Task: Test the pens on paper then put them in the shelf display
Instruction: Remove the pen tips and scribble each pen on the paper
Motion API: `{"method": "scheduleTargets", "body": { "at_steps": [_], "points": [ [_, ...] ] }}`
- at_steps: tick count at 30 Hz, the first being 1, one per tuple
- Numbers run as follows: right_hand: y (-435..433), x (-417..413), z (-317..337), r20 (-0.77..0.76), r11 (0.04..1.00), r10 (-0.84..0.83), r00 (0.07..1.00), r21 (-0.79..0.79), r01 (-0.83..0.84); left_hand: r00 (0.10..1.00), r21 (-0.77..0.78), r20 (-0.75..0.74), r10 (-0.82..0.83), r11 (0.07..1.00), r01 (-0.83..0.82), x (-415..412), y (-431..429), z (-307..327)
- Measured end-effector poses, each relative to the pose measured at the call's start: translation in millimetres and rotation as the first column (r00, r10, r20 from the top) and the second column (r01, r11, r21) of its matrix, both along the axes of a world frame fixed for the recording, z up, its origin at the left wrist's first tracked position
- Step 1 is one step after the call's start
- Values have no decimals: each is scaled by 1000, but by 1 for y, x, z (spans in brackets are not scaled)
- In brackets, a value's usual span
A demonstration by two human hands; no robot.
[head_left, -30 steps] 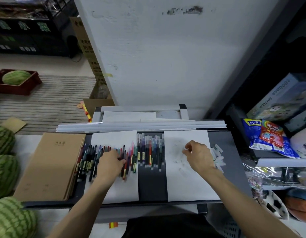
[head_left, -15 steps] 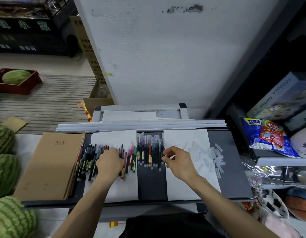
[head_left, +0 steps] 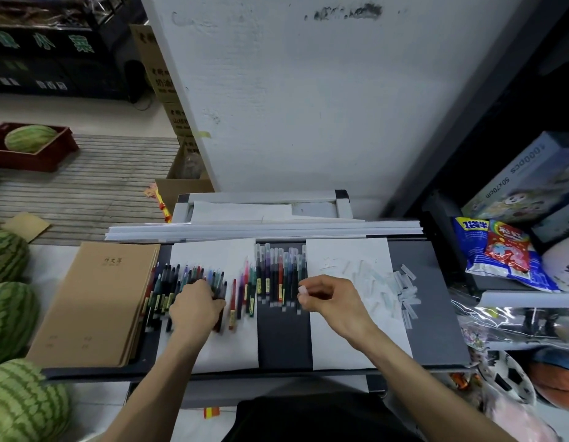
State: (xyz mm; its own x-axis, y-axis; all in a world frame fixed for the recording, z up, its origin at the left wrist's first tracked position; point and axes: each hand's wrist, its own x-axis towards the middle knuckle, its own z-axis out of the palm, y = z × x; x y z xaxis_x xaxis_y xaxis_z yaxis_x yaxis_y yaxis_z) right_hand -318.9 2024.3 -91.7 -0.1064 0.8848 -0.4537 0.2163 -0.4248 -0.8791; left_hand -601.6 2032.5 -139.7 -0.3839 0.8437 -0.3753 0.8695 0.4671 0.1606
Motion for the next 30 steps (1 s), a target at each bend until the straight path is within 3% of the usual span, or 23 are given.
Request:
{"method": "scheduleTargets", "body": {
  "at_steps": [5, 9, 13, 16, 21, 26, 30],
  "points": [
    [1, 9, 19, -270, 995, -88, 959, -67, 73, 946, 207, 298, -131, 976, 70, -8, -16, 29],
    [6, 11, 41, -427, 994, -109, 898, -72, 86, 781, 321, 526, -337, 929, 184, 17, -34, 71],
    [9, 7, 57, -484, 982, -185, 855, -64, 177, 619, 387, 673, -405, 906, 171, 42, -52, 105],
    [8, 5, 64, -561, 978, -205, 802, -87, 189, 588, 423, 685, -431, 892, 162, 51, -58, 117],
    [6, 2, 70, -551, 982, -177, 816, -43, 184, 614, 446, 641, -461, 874, 190, 57, -59, 119],
    [4, 1, 71, -383, 984, -78, 920, 120, 134, 614, 445, 636, -467, 872, 202, 58, -59, 120],
    [-1, -8, 64, -337, 971, -99, 936, 175, 166, 630, 449, 599, -494, 859, 247, 68, -56, 117]
  ]
}}
